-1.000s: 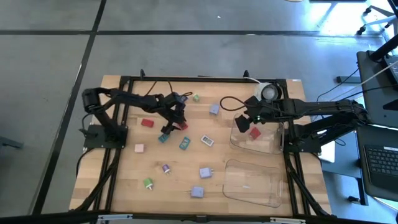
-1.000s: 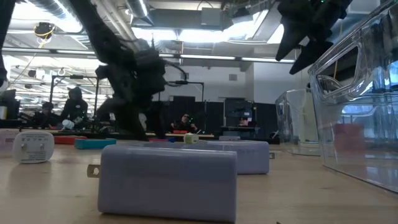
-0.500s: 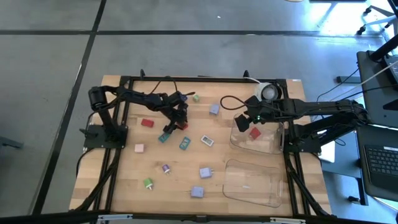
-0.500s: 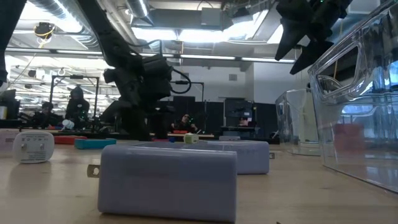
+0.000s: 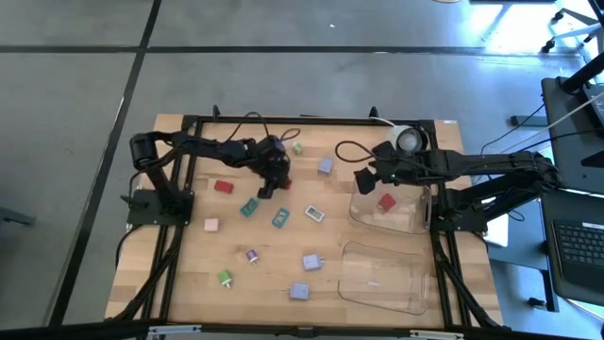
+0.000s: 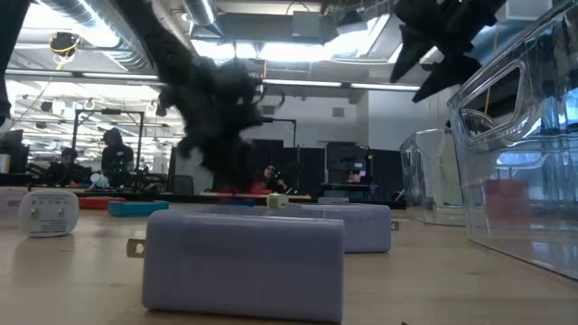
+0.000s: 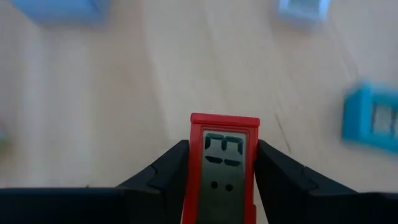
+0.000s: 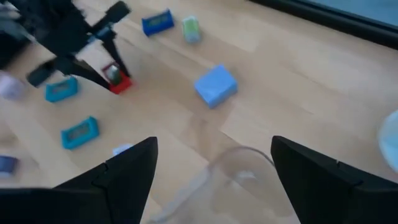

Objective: Pick & Place Office items
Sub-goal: Put the right red digital timer into the bottom transparent bin

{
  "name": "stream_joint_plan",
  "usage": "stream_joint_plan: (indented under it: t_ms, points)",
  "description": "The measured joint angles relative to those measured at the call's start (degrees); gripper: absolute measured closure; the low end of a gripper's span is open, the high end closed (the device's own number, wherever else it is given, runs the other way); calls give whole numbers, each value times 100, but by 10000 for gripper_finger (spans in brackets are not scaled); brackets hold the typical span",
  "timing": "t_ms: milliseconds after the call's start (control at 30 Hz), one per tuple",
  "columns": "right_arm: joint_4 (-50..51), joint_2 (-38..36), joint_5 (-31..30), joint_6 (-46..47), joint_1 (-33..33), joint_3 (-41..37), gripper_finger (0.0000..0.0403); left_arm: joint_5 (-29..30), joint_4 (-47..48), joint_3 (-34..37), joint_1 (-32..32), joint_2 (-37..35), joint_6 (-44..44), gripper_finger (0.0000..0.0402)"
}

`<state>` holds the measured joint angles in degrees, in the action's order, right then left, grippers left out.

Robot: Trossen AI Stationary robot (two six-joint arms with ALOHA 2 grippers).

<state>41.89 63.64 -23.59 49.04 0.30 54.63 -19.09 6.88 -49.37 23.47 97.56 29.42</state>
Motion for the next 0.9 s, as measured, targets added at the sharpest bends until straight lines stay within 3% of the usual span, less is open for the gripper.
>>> stream_joint_plan:
  t_ms: [200,367,567,733,900]
  points:
    - [-1267,0,-49,-8,-170,0,87,717,-638,-479,-165,-566,-375,246]
    - [-2164,0,-756,-42,-321,0,87,1499,-2073,-700,-212,-1047,-832,248]
    - [-2708,0,-1206,-18,-479,0,87,1463,-3422,-766,-227,-1572,-1800,245]
    - [-3542,0,-931,-119,-572,0,87,1402,-3526,-762,-312,-1834,-2555,246]
    - [-4393,0,-619,-337,-700,0,87,1596,-3458,-760,-519,-1851,-2306,243]
